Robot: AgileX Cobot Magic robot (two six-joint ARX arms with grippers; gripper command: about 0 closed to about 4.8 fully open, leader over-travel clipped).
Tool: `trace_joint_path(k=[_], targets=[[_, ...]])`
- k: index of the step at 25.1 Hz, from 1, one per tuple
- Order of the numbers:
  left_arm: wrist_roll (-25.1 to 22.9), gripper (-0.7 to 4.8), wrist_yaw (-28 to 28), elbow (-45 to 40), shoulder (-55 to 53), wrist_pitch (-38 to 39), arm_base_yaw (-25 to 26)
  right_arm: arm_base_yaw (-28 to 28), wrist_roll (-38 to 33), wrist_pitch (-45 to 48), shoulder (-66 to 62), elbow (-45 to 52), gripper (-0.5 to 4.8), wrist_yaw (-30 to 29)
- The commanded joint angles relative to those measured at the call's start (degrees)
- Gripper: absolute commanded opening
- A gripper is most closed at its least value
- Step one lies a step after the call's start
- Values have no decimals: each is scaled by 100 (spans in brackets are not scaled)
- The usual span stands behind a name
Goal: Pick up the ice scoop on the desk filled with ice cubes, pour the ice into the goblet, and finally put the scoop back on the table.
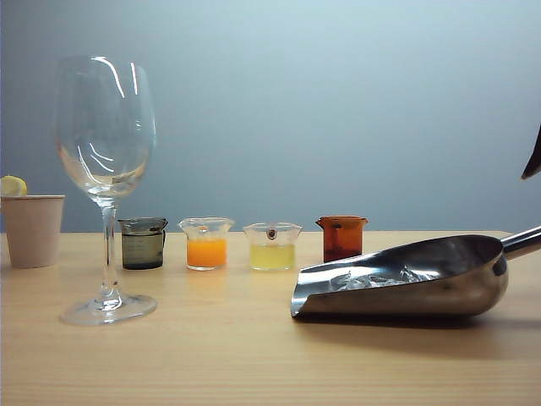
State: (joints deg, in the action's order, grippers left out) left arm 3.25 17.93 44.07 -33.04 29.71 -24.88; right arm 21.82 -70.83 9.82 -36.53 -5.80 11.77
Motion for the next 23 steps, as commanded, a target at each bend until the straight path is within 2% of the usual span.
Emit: trace_joint_path(k=[1,7,13,14,16,17,18,20,23], targets=[[-24,-5,4,15,13,2,-4,-52,-7,745,-566,-22,467,33],[-26,-5,-13,15,13,205,-4,-229,-13,2522,-2127,-22,462,-7],[-26,-5,-13,15,13,299,-4,-229,-186,3401,-2874,-24,453,-7],[-26,-5,-13,15,13,299,-4,-229,-184,3416,-2889,-22,409,-7],[-26,-5,-13,15,15,302,-4,-227,-184,3416,-2889,-22,262,-7],[-26,-5,-13,15,15,302,-4,-227,-184,3414,-2889,-22,219,-7],[-24,-5,-13,15,15,302,-4,-229,-184,3412,-2889,-22,155,-4],[-24,-5,-13,15,15,299,-4,-229,-181,3388,-2889,-22,89,55],[-24,-5,-13,15,15,299,-4,-229,-177,3241,-2889,-22,83,144]])
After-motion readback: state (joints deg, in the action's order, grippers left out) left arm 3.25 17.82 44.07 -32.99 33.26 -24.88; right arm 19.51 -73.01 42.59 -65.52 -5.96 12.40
